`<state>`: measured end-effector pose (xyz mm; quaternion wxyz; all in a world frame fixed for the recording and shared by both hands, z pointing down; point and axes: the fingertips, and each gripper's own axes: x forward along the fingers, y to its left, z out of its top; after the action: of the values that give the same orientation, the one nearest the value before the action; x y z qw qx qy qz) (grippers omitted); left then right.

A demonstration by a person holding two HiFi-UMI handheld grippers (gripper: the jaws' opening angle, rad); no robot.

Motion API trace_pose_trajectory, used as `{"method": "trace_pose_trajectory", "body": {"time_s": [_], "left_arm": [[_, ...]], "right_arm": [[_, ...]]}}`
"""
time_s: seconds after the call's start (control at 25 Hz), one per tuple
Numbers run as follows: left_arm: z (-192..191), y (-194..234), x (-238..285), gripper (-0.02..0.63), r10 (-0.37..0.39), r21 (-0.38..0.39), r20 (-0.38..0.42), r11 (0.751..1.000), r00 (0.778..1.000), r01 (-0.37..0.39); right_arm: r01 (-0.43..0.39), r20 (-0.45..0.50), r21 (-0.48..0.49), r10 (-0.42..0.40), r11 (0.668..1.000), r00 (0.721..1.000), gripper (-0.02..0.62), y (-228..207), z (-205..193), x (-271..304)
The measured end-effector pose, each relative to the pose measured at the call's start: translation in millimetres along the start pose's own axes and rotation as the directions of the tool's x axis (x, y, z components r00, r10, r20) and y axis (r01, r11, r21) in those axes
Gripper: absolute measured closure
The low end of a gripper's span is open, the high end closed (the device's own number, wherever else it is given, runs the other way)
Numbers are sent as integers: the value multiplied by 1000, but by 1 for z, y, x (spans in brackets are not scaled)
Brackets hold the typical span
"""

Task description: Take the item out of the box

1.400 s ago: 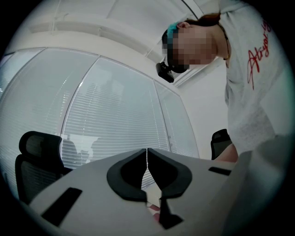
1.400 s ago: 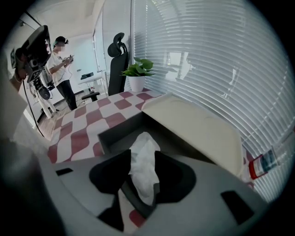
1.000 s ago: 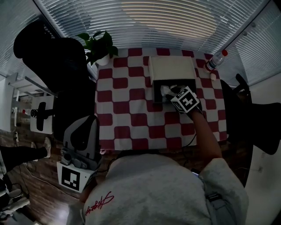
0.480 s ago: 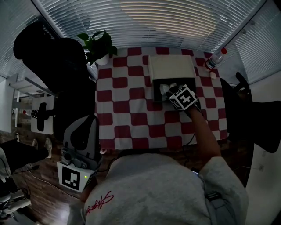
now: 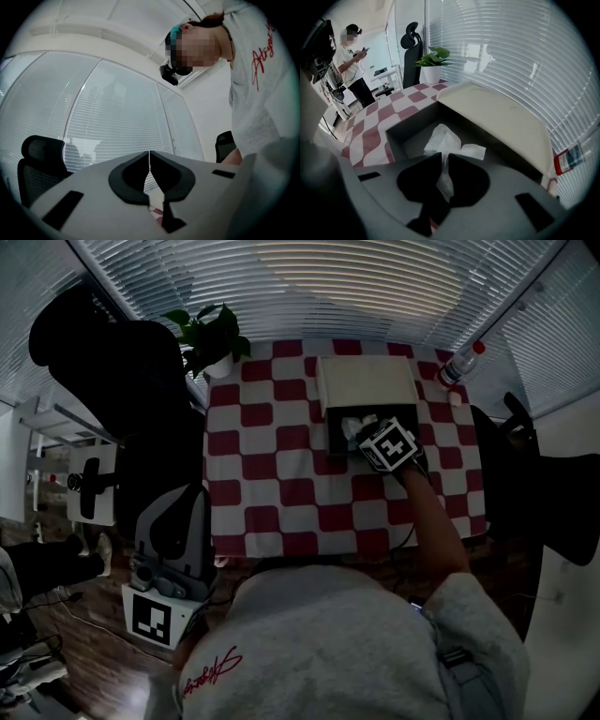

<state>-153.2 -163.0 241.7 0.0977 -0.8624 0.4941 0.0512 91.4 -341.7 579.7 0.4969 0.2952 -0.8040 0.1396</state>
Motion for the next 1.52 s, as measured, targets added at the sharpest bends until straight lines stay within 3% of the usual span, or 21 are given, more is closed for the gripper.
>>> {"method": "trace_pose_trajectory", "body": {"time_s": [0.16, 0.76, 1.52], "left_arm": [[2, 0, 1, 588, 0, -1, 4, 1000, 1000, 0], [2, -5, 11, 588, -39, -3, 12, 999, 999, 39], [-2, -10, 25, 588, -93, -16, 17, 995, 996, 93]], "right_arm": [[46, 20, -4, -46, 999, 999, 567, -5, 1, -4], [60, 139, 16, -61, 998, 988, 575, 1, 8, -38], [109, 320, 91, -132, 990, 938, 575, 6, 25, -75]]}}
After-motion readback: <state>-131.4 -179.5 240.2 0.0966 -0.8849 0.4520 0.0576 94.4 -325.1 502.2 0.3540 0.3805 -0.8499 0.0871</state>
